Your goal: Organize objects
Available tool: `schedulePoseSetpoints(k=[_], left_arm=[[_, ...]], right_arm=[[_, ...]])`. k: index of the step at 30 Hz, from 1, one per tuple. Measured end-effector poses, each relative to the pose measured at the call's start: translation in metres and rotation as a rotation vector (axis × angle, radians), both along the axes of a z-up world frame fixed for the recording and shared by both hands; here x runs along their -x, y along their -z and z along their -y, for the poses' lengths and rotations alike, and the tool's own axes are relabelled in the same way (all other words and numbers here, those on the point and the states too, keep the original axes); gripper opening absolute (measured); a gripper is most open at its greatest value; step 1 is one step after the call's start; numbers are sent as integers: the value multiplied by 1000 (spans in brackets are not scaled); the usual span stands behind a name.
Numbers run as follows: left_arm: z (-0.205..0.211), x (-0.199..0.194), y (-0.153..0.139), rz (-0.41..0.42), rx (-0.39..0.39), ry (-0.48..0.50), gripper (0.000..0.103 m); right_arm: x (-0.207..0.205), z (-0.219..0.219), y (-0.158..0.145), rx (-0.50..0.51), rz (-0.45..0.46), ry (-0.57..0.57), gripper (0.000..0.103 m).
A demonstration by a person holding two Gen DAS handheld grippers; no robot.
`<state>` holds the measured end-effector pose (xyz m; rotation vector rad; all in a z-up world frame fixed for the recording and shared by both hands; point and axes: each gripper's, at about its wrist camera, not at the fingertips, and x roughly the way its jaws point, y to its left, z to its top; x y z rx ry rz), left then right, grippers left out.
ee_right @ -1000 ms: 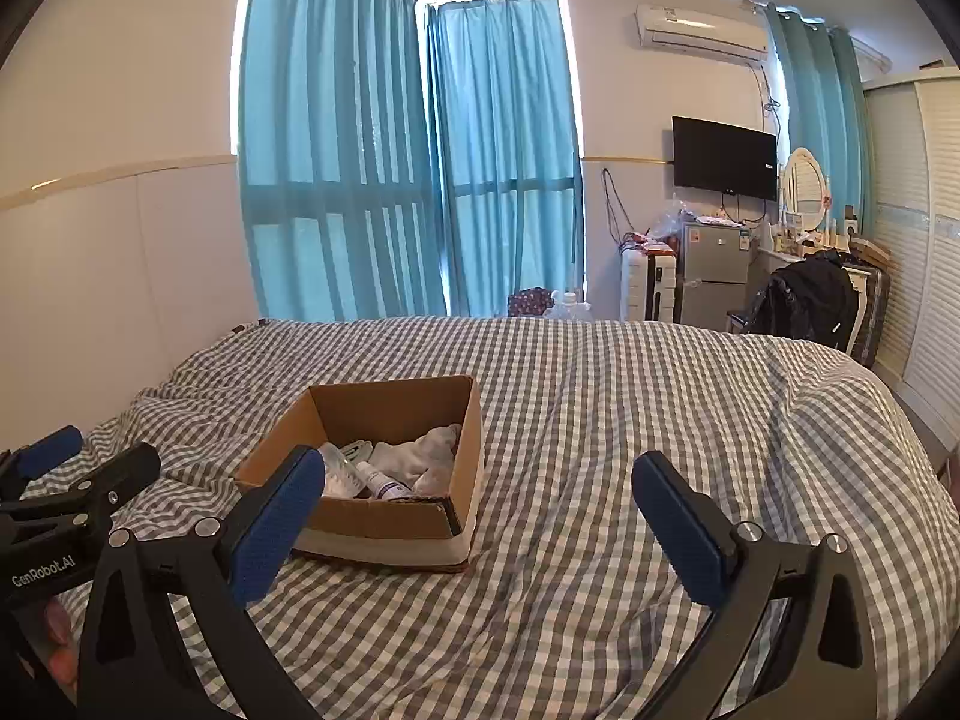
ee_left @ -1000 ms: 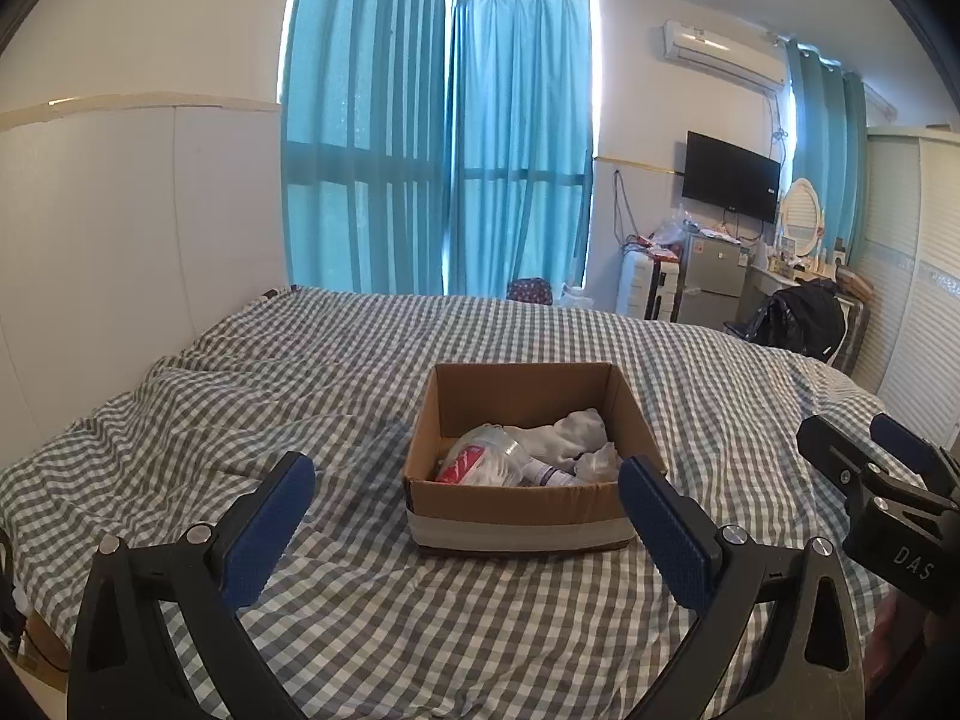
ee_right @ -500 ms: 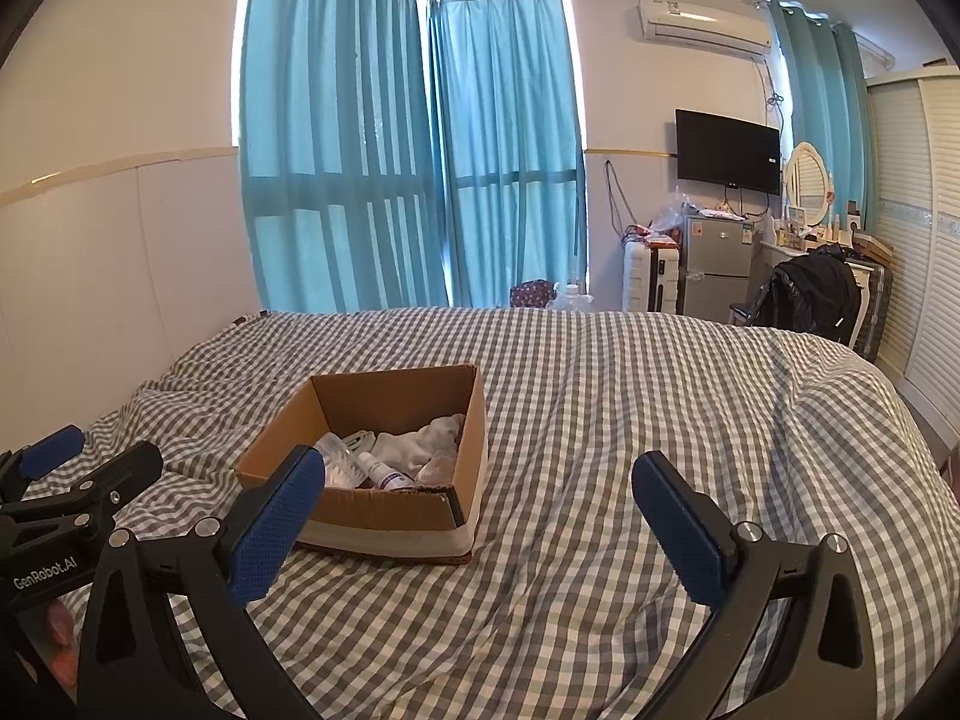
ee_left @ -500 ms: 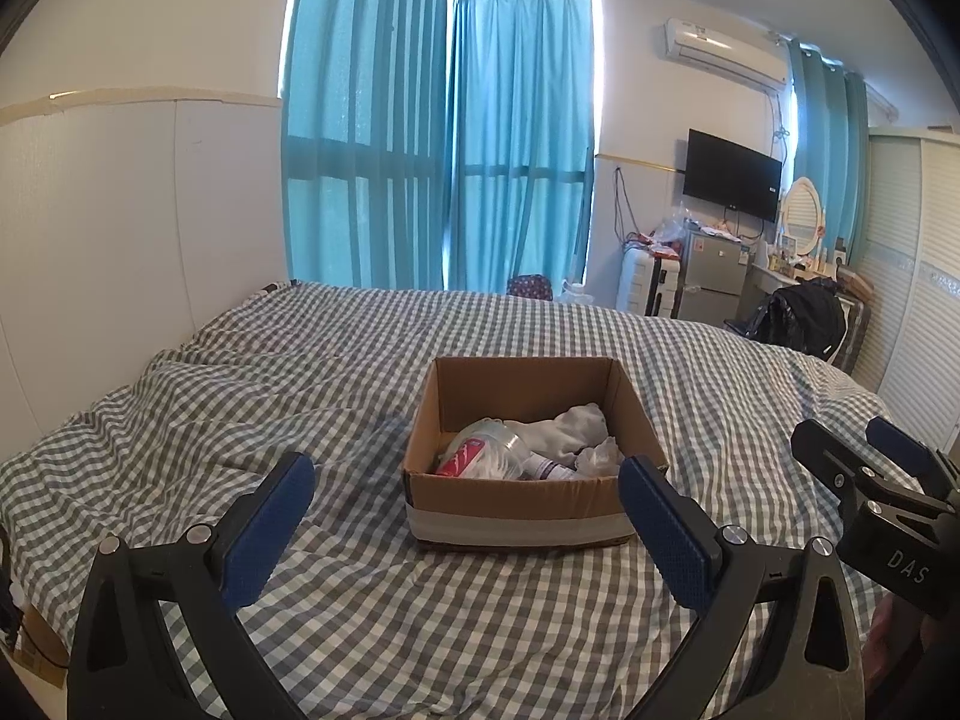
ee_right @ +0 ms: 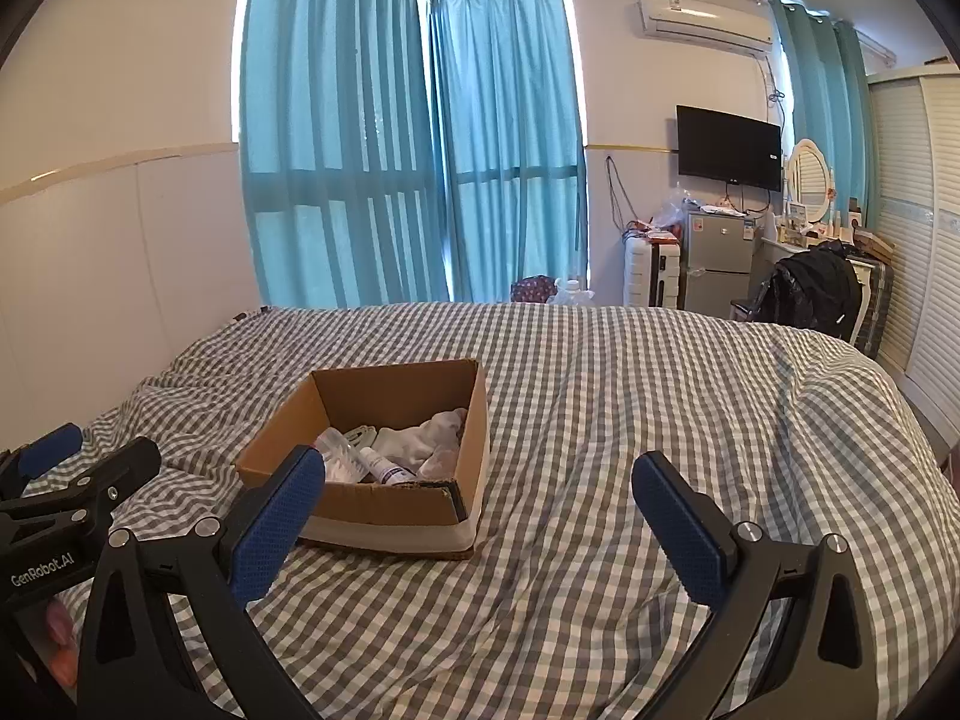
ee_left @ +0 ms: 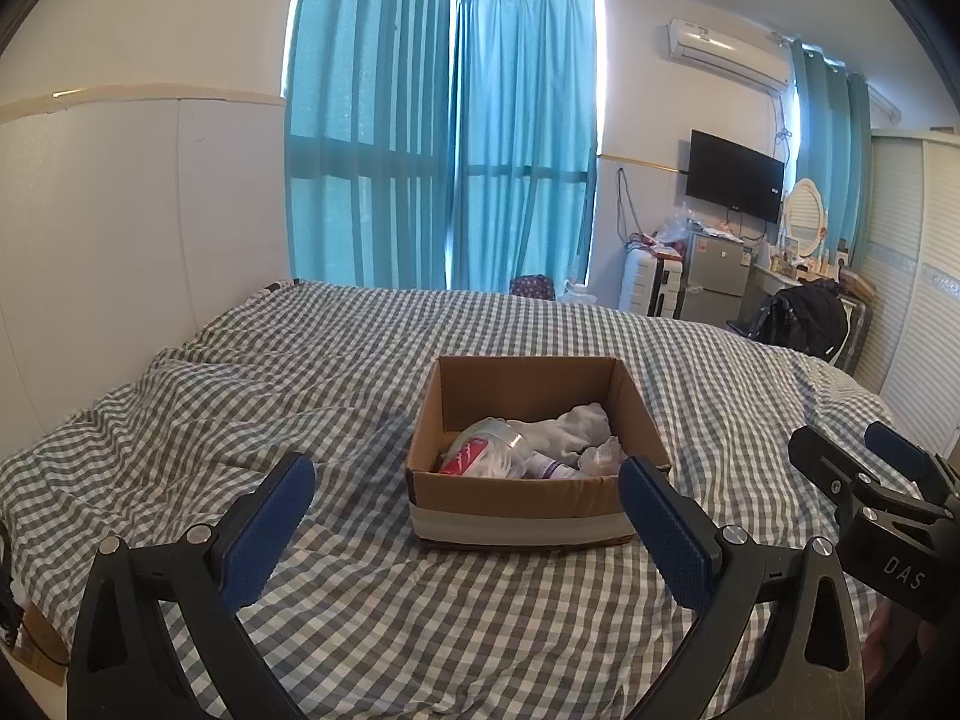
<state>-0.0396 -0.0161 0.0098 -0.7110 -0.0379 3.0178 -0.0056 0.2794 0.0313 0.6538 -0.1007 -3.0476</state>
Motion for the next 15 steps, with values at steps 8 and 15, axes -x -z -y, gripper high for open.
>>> schedulePoseSetpoints(k=[8,15], left_arm=[[0,-1,2,7,-4,-4,103],[-2,-1,3,10,3,-18,103]], right_arm=[[0,3,3,0,5,0,103],[0,3,3,-2,10,-2,103]])
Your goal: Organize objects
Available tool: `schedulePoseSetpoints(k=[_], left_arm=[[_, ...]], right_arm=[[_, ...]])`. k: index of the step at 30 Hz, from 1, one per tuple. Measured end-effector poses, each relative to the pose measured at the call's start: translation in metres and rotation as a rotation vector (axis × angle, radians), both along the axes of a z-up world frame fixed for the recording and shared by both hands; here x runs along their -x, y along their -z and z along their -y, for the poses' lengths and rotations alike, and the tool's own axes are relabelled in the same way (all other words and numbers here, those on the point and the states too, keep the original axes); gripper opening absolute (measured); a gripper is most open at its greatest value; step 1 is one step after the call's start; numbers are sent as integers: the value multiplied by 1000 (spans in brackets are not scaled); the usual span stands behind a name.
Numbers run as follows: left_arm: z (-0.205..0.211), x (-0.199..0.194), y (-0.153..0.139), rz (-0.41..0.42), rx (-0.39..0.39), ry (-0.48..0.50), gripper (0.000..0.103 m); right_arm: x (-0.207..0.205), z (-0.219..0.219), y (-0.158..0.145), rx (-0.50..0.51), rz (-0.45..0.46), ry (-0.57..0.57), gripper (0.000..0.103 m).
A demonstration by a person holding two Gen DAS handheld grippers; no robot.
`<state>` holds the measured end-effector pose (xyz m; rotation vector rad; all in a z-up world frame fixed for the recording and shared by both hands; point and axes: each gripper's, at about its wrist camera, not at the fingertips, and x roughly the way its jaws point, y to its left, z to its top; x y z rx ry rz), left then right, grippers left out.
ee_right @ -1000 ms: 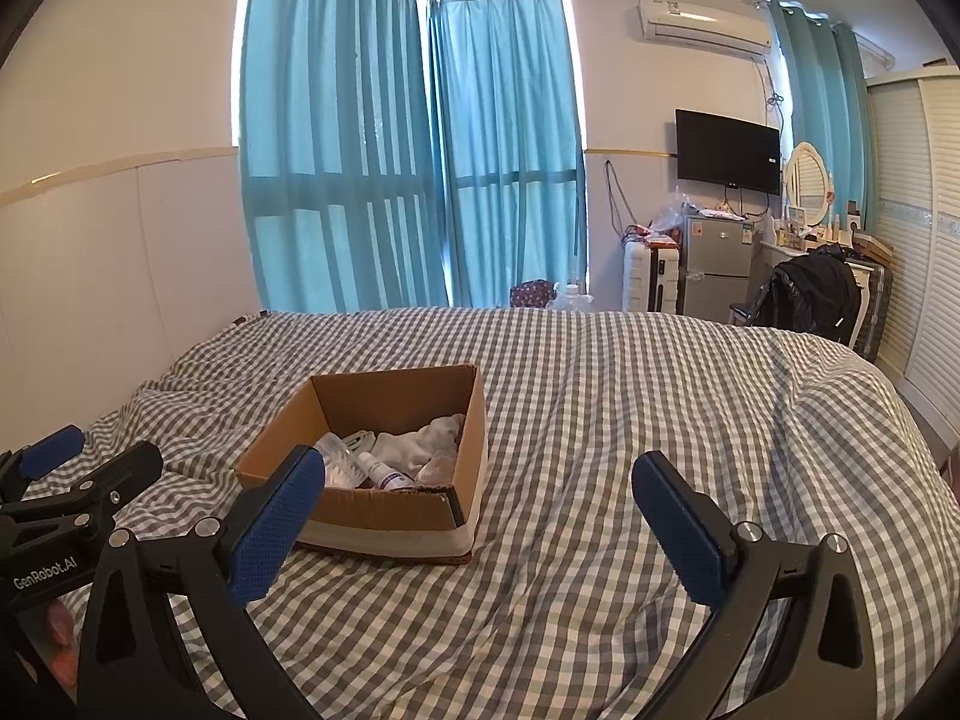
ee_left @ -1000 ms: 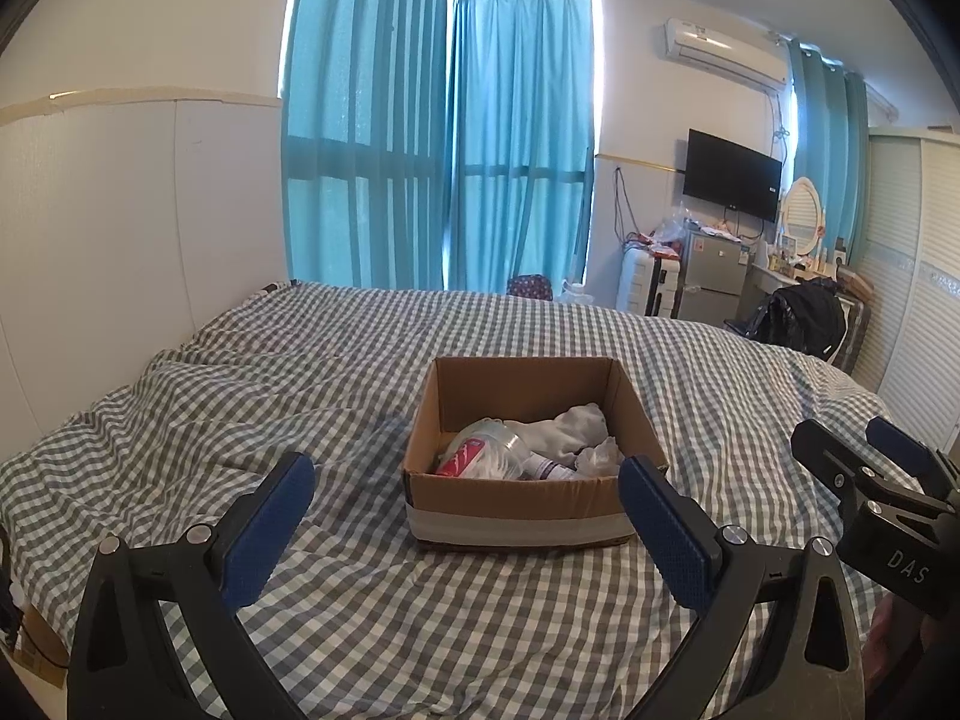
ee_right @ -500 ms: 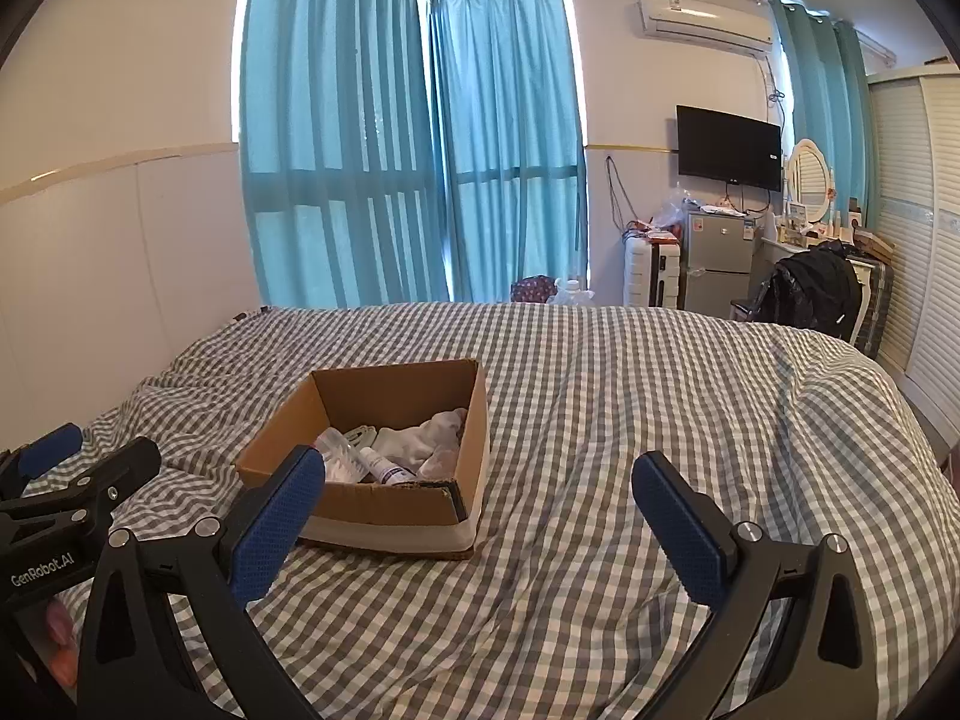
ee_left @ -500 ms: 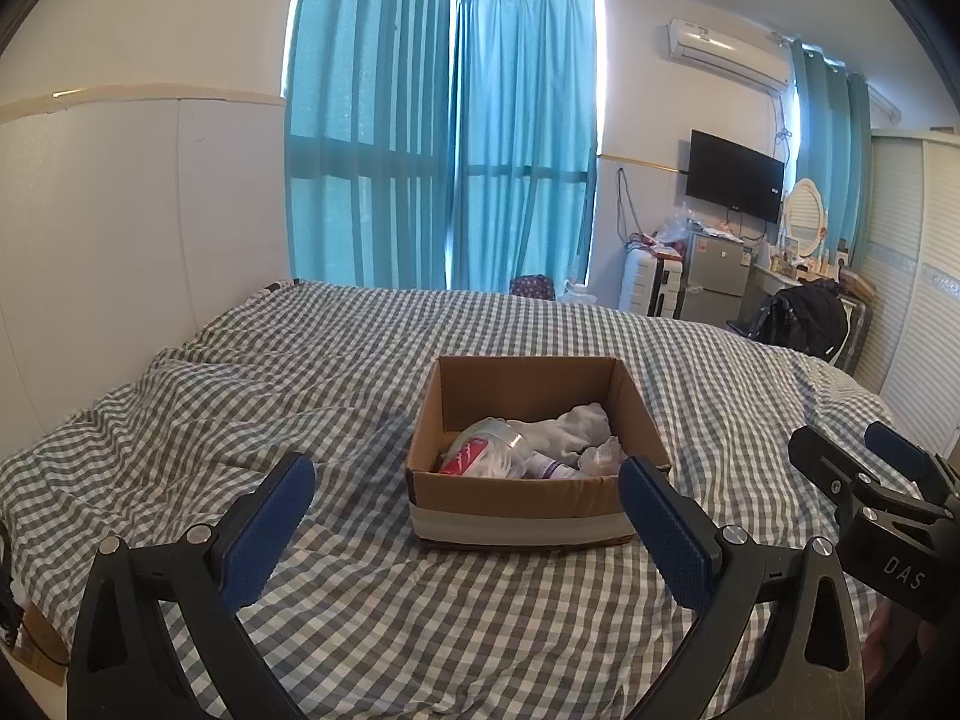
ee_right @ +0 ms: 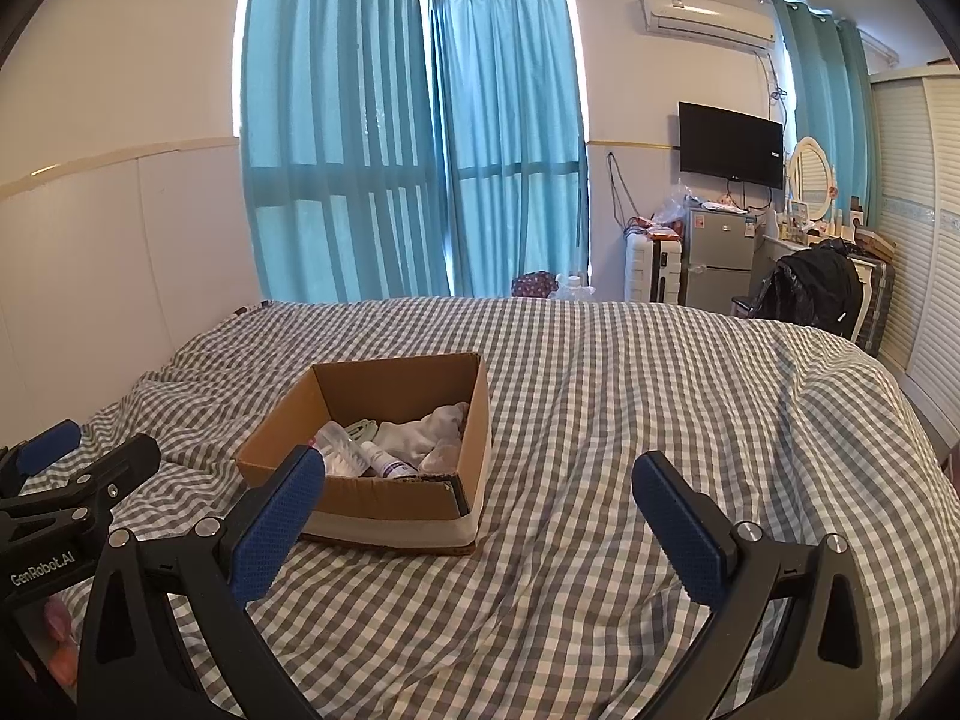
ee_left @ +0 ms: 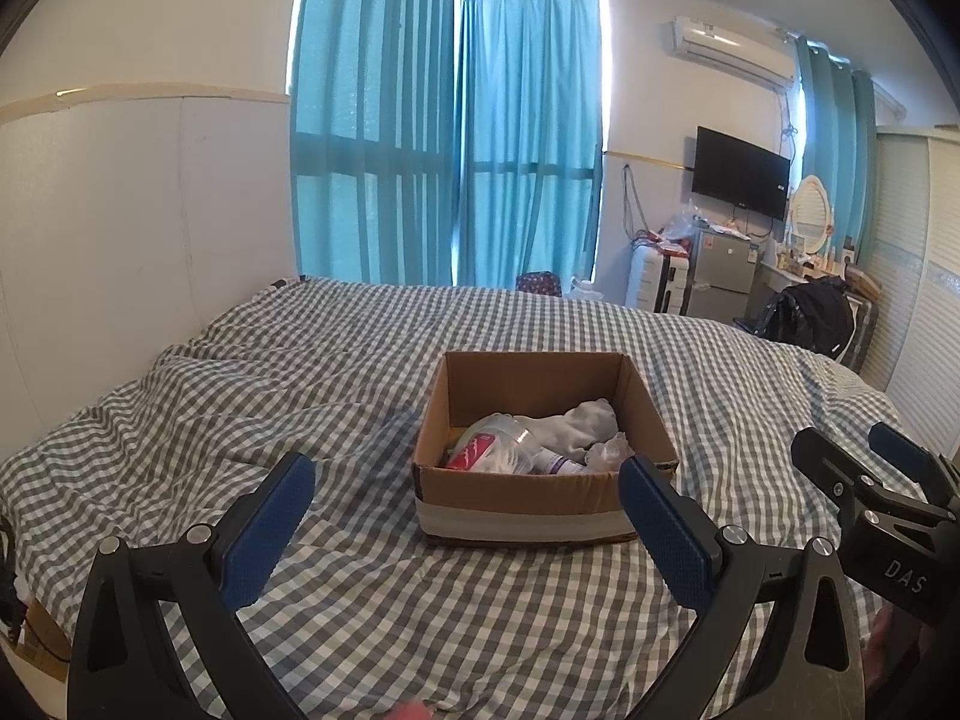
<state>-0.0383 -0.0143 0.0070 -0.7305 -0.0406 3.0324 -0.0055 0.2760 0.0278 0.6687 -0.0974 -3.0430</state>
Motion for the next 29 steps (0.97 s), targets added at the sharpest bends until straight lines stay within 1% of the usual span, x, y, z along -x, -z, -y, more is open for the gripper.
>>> schedulePoseSetpoints(k=[4,17,24,29], left_arm=[[1,-1,1,1,-6,-1,103],[0,-1,0,-1,16,-2,103],[3,1,2,3,14,-7,103],[5,-1,1,-10,15,-12,103]], right_arm=[[0,1,0,-1,0,0,103],[1,-1,2,-3,7,-4,103],[0,-1,3,-6,10,-7,103],[0,-2,3,-8,13,-10,103]])
